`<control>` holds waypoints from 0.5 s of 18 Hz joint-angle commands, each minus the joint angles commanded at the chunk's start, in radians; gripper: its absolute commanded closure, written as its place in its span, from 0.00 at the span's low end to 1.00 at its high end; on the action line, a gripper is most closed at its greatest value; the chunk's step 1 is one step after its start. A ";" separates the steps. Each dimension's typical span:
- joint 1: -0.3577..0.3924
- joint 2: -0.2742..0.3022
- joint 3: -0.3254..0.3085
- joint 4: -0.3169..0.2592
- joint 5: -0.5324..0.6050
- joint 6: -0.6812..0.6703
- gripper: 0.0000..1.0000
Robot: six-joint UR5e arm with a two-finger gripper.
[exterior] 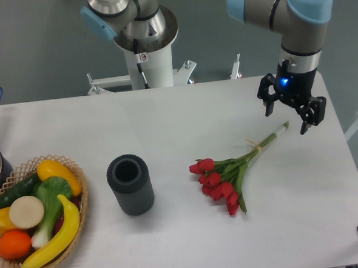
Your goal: Pick up the flowers from the table
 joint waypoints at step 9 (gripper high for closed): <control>-0.002 -0.006 -0.012 0.002 0.005 -0.026 0.00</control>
